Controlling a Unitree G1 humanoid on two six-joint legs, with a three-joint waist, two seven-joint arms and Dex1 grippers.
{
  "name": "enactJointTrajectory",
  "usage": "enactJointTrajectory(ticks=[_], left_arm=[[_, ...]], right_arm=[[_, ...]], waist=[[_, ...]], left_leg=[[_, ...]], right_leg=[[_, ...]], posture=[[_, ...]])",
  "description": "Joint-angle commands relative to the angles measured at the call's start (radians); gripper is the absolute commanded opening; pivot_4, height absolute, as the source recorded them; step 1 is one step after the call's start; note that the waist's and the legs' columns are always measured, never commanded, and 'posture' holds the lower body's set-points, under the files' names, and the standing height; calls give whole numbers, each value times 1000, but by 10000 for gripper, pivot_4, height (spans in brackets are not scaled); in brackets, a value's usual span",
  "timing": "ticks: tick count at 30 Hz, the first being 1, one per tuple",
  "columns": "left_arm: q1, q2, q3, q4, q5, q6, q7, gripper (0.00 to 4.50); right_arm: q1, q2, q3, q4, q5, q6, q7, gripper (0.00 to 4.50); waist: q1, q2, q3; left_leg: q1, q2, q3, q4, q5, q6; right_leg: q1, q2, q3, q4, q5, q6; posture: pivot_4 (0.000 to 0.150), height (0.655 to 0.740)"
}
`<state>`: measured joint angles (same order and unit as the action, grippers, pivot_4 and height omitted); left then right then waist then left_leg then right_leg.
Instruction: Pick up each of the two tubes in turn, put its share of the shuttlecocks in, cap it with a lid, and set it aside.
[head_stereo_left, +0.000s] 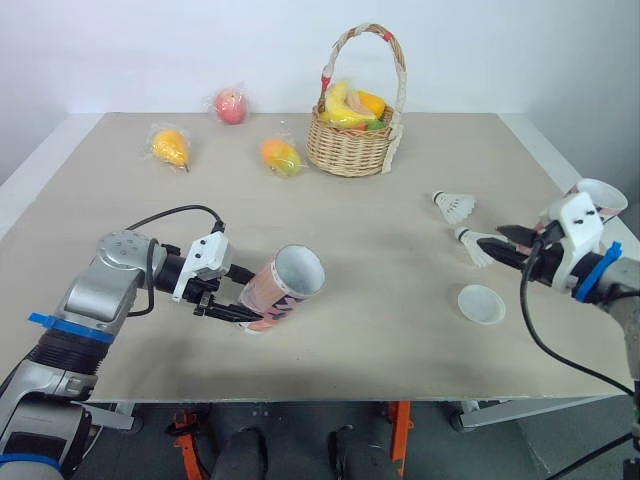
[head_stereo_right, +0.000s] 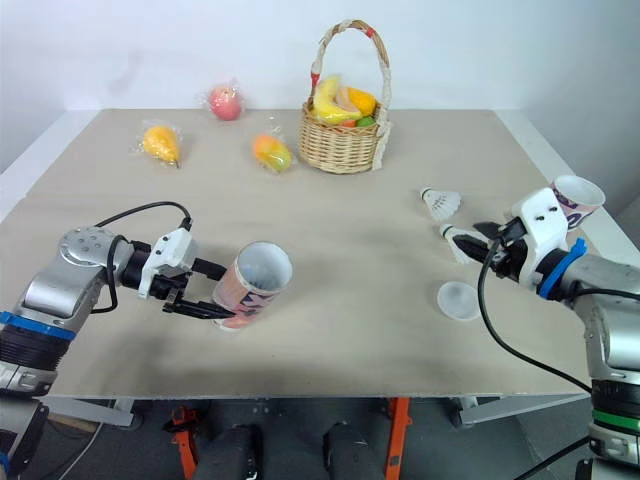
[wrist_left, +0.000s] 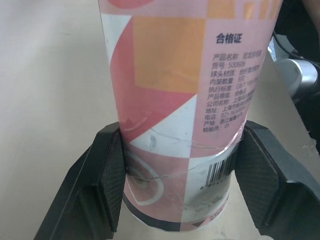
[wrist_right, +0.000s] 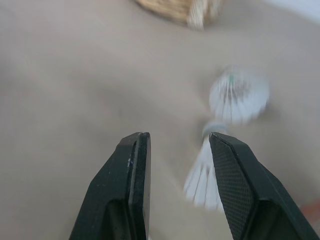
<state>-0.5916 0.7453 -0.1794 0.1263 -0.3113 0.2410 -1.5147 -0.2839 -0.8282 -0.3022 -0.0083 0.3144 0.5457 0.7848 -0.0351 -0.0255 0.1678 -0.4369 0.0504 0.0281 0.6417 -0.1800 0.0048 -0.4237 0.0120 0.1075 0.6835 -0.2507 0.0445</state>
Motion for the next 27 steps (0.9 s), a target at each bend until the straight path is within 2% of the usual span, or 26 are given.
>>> enactJointTrajectory(ticks=[1, 24, 27], left_arm=[[-13, 5, 14, -37, -15, 12, 0, 29386], [-20, 14, 27, -72, -34, 68, 19, 29386], [-19, 16, 29, -76, -36, 73, 22, 29386]], right_arm=[[-42, 15, 22, 68, -34, -21, -50, 20918], [-350, 98, 163, 624, -168, -219, -99, 20918], [-345, 94, 162, 601, -157, -236, -68, 12844]], waist=[[-3, 0, 0], [-13, 1, 0], [-13, 1, 0]], left_leg=[[0, 0, 0, 0, 0, 0], [0, -1, 0, -1, 0, 0], [0, -1, 0, -1, 0, 0]], right_leg=[[0, 0, 0, 0, 0, 0], [0, 0, 1, 0, -1, 0], [0, 0, 1, 0, -1, 0]], posture=[[1500, 7371], [1500, 7371], [1500, 7371]])
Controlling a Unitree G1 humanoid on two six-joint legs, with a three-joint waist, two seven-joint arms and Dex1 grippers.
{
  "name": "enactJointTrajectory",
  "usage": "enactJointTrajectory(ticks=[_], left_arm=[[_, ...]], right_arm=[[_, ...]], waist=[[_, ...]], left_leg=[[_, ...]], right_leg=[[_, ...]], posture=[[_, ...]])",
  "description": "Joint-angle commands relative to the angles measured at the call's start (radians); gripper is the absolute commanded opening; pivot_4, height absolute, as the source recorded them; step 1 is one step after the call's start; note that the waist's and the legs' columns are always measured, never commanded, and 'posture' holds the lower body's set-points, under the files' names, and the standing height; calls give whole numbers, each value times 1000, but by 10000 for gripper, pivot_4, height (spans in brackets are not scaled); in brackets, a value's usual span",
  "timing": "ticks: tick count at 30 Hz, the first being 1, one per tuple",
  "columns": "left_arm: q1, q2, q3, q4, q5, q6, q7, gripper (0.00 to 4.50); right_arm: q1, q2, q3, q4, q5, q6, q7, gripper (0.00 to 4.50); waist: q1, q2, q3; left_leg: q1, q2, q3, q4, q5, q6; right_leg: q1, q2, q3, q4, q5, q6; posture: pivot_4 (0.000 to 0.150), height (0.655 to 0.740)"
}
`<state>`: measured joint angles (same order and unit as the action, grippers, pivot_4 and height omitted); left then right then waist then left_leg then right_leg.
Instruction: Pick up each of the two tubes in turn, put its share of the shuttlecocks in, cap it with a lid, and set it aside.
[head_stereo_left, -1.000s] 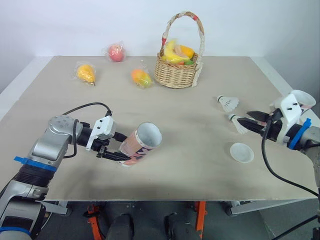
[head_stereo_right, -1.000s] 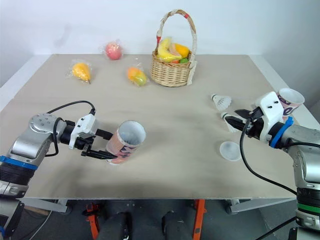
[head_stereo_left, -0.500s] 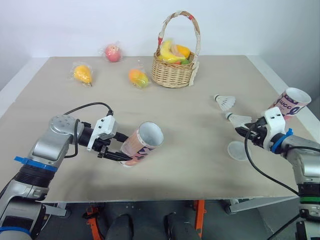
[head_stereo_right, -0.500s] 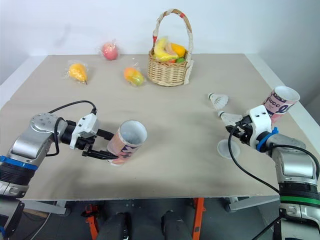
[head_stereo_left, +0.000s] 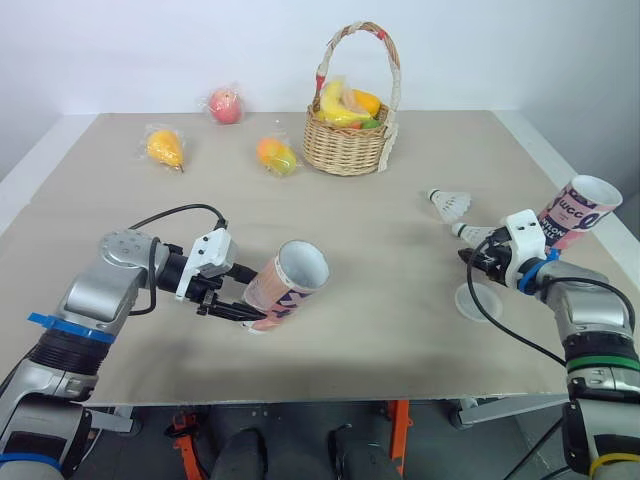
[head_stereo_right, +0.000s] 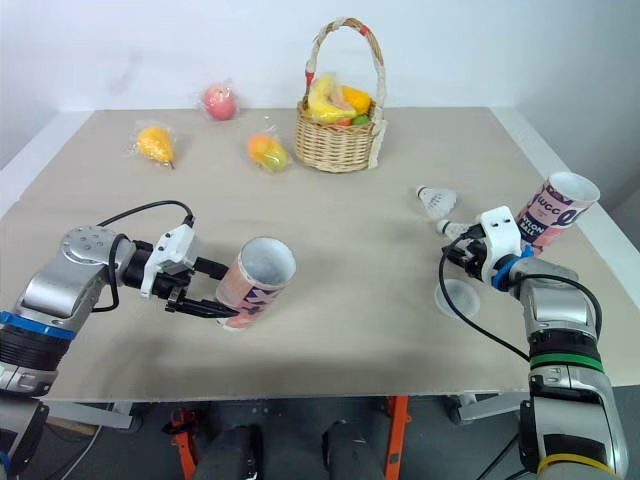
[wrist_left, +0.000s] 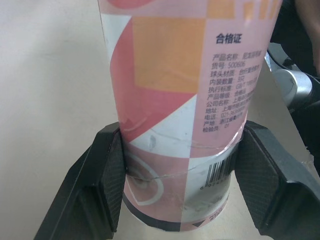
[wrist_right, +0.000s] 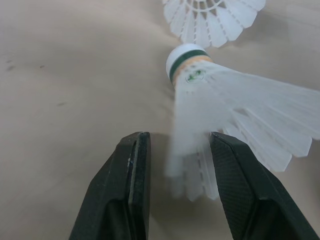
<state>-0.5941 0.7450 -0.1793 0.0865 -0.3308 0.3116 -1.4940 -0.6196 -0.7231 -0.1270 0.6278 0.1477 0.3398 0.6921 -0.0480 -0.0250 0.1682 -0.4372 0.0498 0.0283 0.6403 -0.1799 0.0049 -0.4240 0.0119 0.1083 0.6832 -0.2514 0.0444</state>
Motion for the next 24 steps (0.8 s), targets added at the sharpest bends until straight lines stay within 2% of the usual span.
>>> enactJointTrajectory(ticks=[1, 2, 3, 6, 8, 10, 13, 16, 24], left_arm=[[-13, 19, 31, -41, -18, 4, 1, 29386], [-11, 21, 32, -44, -20, 5, 2, 29386], [-8, 23, 33, -47, -21, 5, 2, 29386], [-5, 27, 31, -52, -23, 8, 3, 29386], [-4, 28, 30, -53, -25, 8, 3, 29386], [-5, 28, 29, -50, -26, 5, 2, 29386], [-9, 24, 27, -47, -25, 4, 2, 29386], [-11, 22, 25, -43, -23, 1, 1, 29386], [-21, 16, 23, -24, -17, -12, -1, 29386]], right_arm=[[7, -16, -14, -73, 18, -27, 45, 7509], [21, -21, -14, -111, 26, -18, 64, 2928], [42, -31, -9, -171, 40, 0, 97, 1313], [126, -87, 16, -499, 116, 69, 236, 1313], [148, -110, 19, -623, 151, 103, 278, 1313], [130, -142, 29, -810, 231, 139, 351, 1313], [95, -179, 61, -995, 313, 141, 455, 1313], [40, -203, 124, -1059, 296, 102, 515, 1313], [-180, -178, 325, -996, 153, 0, 613, 1313]], waist=[[0, 0, 0], [0, 0, 0], [0, 0, 0], [1, 4, 2], [1, 5, 3], [0, 5, 3], [0, 5, 3], [1, 5, 3], [1, 5, 3]], left_leg=[[0, 0, 0, 0, 0, 0], [0, 0, 0, 0, 0, 0], [0, 0, 0, 0, 0, 0], [-1, 0, -1, -1, 0, 0], [-1, 0, -1, -1, 0, 0], [0, 1, -1, -1, 0, 0], [0, 1, -1, -1, 0, 0], [0, 1, -2, 0, 0, 0], [-1, 2, 0, 1, 0, 0]], right_leg=[[0, 0, 0, 0, 0, 0], [0, 0, 0, 0, 0, 0], [0, 0, 0, 0, 0, 0], [0, 0, 0, 0, -1, -1], [-1, 0, 0, 0, -1, 0], [-1, 1, 0, 0, -1, 0], [0, 1, -2, 0, -1, 0], [0, 1, -2, 0, -1, 0], [-1, 0, -2, 0, -1, -1]], posture=[[1500, 7371], [1500, 7371], [1500, 7371], [1500, 7371], [1500, 7371], [1500, 7371], [1500, 7371], [1500, 7371], [1500, 7371]])
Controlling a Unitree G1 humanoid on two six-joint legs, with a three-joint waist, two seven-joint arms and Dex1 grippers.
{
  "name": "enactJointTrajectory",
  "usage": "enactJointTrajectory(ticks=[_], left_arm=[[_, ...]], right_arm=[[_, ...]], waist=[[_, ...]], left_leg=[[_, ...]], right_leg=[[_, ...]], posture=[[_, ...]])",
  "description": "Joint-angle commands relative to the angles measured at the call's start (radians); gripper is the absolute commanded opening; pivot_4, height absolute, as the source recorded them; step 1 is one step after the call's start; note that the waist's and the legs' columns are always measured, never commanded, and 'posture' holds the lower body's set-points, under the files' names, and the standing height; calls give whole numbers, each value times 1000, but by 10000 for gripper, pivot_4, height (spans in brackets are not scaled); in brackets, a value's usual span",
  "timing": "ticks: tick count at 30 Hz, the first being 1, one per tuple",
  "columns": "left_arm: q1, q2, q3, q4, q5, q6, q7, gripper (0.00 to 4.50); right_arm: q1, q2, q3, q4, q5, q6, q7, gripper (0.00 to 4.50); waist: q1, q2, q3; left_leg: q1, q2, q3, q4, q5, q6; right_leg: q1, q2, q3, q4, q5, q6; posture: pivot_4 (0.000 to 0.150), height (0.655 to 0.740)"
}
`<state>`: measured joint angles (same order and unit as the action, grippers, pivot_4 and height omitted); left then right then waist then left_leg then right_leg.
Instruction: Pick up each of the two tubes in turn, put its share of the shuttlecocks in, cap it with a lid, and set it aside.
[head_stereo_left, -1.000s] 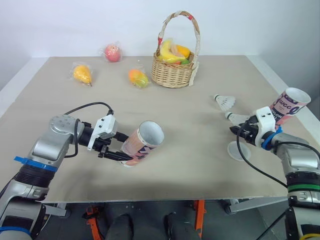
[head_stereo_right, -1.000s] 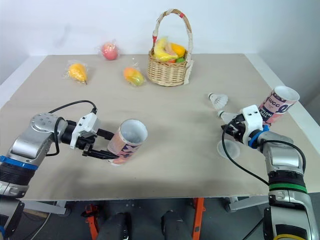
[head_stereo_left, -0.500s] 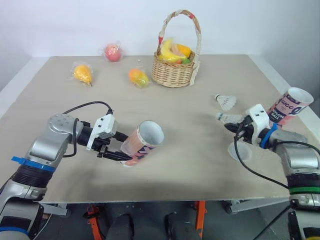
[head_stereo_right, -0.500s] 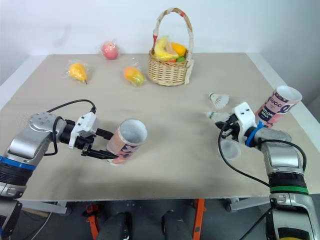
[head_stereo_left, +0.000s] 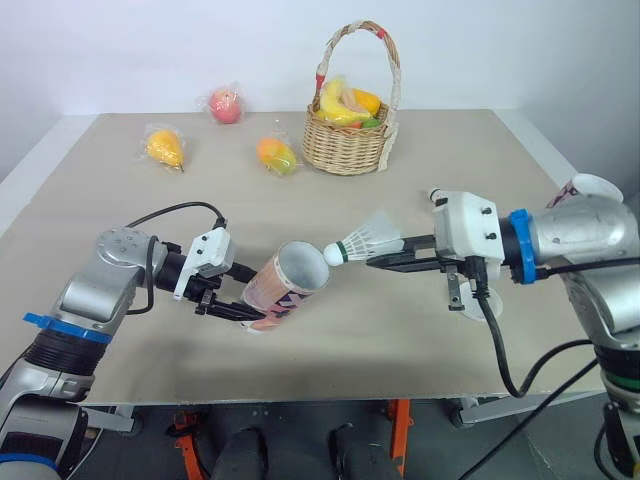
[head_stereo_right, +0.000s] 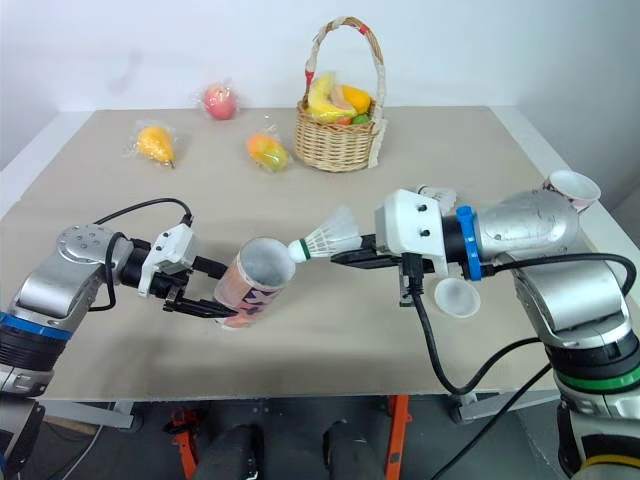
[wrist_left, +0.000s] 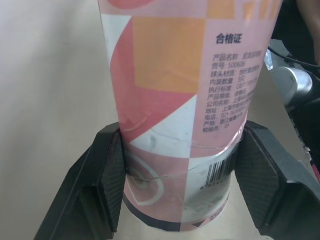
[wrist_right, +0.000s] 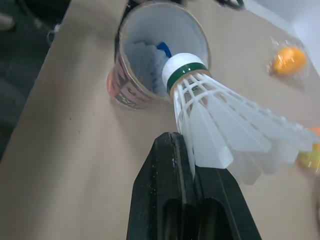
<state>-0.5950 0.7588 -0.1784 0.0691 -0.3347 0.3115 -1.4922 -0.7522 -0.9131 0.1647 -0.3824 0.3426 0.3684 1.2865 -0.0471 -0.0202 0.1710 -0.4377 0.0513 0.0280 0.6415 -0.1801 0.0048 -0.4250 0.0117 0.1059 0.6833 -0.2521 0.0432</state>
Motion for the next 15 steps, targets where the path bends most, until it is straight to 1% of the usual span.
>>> enactJointTrajectory(ticks=[1, 3, 5, 6, 7, 8, 11, 12, 14, 15], left_arm=[[-20, 3, 22, -6, -12, -13, -3, 29386], [-21, 3, 24, -3, -12, -14, -3, 29386], [-20, 5, 25, -3, -11, -15, -3, 29386], [-21, 5, 25, -1, -11, -16, -4, 29386], [-21, 5, 25, 1, -11, -16, -4, 29386], [-21, 6, 25, 1, -11, -16, -5, 29386], [-21, 6, 25, 0, -12, -16, -7, 29386], [-21, 7, 26, 0, -13, -15, -7, 29386], [-19, 5, 25, -2, -13, -15, -6, 29386], [-19, 4, 24, -3, -14, -15, -6, 29386]], right_arm=[[-72, 26, 55, 26, -60, -29, 15, 1313], [-113, 47, 87, 38, -74, -18, 23, 1313], [-156, 74, 100, 34, -57, 8, 37, 1313], [-172, 86, 103, 32, -47, 18, 44, 6898], [-184, 95, 105, 31, -40, 28, 47, 7766], [-194, 103, 106, 31, -36, 40, 49, 12309], [-201, 113, 81, 21, 17, 81, 66, 22963], [-200, 113, 65, 17, 42, 102, 67, 28768], [-181, 102, 10, 19, 114, 147, 75, 35988], [-172, 93, -12, 43, 127, 172, 63, 35988]], waist=[[0, 0, 0], [0, 0, 0], [0, 0, 0], [0, 0, 0], [0, 0, 0], [1, 0, 0], [2, 0, 0], [3, 0, 0], [3, 0, 0], [3, 0, 0]], left_leg=[[0, 0, 0, 0, 0, 0], [0, 0, 0, -1, 0, 0], [-1, 0, 0, -1, 0, 0], [-1, 0, 0, -1, 0, 0], [-1, 0, 0, -1, 0, 0], [-1, 0, 0, -1, 0, 0], [-1, 0, -1, -1, 0, 0], [-1, 0, -1, -1, 0, 0], [-1, 0, -1, -1, 0, 0], [-2, 0, -1, -1, 0, 0]], right_leg=[[0, 0, 0, 0, 0, 0], [-1, 0, 0, 0, -1, -1], [-1, 0, 0, 0, -1, -1], [-1, 0, 0, 0, -1, -1], [-1, 0, -1, 0, -1, -1], [-1, 0, -1, 0, -1, -1], [-1, 0, -1, 0, -1, -2], [-1, 0, -1, 0, -1, -2], [-1, 0, -1, 0, -1, -2], [-1, 0, -1, 0, -1, -2]], posture=[[1500, 7371], [1500, 7371], [1500, 7371], [1500, 7371], [1500, 7371], [1500, 7371], [1500, 7371], [1500, 7371], [1500, 7371], [1500, 7371]])
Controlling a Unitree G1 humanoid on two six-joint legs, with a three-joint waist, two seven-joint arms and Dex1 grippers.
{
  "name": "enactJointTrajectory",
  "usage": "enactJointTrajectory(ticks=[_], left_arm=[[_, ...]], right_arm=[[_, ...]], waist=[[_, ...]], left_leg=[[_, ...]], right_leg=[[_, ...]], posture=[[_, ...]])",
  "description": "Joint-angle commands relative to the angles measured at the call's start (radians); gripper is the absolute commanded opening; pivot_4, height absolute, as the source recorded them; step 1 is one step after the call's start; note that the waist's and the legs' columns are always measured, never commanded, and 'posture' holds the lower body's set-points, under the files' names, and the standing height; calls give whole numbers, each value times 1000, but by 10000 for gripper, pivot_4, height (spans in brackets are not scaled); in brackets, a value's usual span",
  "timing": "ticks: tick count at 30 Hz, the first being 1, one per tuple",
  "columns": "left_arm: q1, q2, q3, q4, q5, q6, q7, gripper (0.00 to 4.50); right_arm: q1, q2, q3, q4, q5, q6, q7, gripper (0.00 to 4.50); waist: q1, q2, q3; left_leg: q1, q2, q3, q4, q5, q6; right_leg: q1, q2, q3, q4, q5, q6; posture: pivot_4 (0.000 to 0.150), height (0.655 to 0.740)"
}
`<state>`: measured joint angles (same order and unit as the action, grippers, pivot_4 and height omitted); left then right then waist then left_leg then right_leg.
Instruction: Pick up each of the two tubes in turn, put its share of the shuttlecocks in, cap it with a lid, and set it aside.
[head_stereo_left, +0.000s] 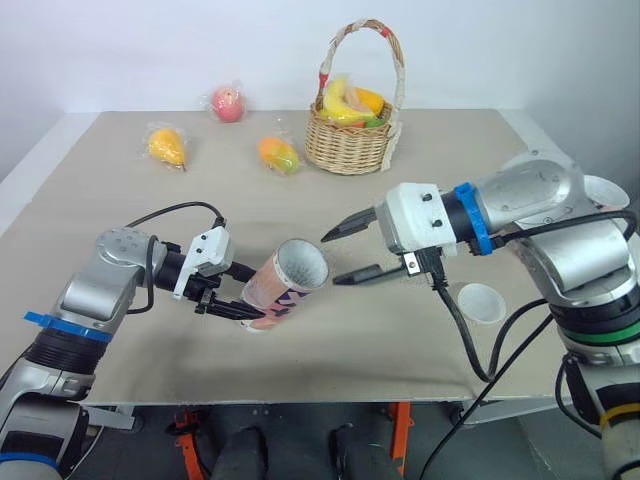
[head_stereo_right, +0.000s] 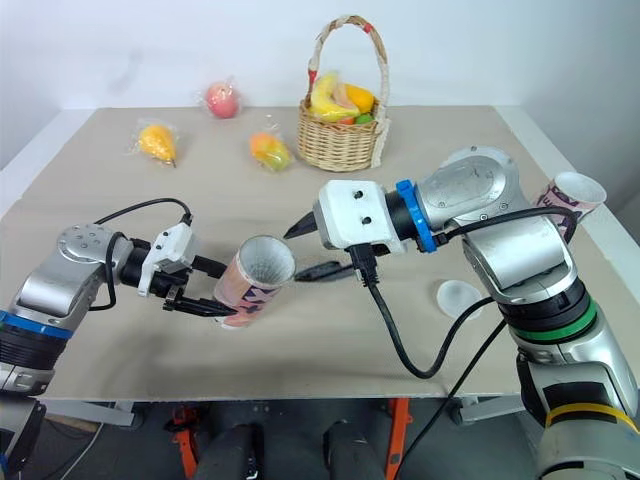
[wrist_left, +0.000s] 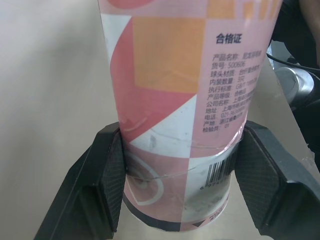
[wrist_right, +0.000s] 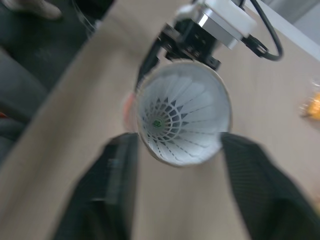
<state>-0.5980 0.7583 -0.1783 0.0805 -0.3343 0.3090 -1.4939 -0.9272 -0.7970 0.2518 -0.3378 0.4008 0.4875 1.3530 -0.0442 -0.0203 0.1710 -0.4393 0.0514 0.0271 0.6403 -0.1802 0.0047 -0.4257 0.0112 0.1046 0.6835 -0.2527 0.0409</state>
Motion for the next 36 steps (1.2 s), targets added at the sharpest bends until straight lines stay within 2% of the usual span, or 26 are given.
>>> enactJointTrajectory(ticks=[1, 4, 8, 12, 17, 31, 36], left_arm=[[-15, 5, 25, -17, -15, -11, -4, 29386], [-12, 4, 26, -21, -18, -9, -2, 29386], [-3, 7, 29, -27, -20, -8, 0, 29386], [-2, 11, 29, -28, -20, -7, -3, 29386], [-5, 12, 30, -27, -20, -5, -3, 29386], [4, 18, 39, -35, -25, 4, 6, 29386], [10, 24, 42, -45, -29, 13, 9, 29386]], right_arm=[[15, -33, -114, 34, 60, 70, -26, 35988], [69, -47, -141, 167, -33, 83, -156, 35988], [145, -29, -175, 436, -178, 89, -402, 35988], [188, 3, -213, 612, -241, 34, -547, 35988], [163, 64, -251, 767, -281, -25, -677, 35988], [-94, 187, -237, 1302, -379, -259, -807, 35988], [-167, 226, -236, 1431, -404, -317, -840, 35988]], waist=[[0, 0, 0], [0, -2, -1], [0, -2, -1], [-1, -2, -1], [-6, -1, -1], [-8, -1, 0], [-9, -1, 0]], left_leg=[[0, 0, 0, 0, 0, 0], [0, 0, 0, 0, 0, 0], [1, 0, 1, 2, 0, 0], [0, -1, 2, 1, 0, 0], [1, -1, 1, -2, 0, 0], [1, -2, 1, -2, 0, 0], [1, -2, 1, -3, 0, 0]], right_leg=[[0, 0, 0, 0, 0, 0], [0, 0, 0, 0, 0, 0], [1, 0, 0, 0, 1, 0], [0, 0, 2, 0, 1, 1], [-1, 1, 3, 0, 3, -4], [0, 1, 4, 0, 3, -4], [0, 1, 4, 0, 3, -4]], posture=[[1500, 7371], [1500, 7371], [1500, 7371], [1500, 7371], [1500, 7371], [1500, 7371], [1500, 7371]])
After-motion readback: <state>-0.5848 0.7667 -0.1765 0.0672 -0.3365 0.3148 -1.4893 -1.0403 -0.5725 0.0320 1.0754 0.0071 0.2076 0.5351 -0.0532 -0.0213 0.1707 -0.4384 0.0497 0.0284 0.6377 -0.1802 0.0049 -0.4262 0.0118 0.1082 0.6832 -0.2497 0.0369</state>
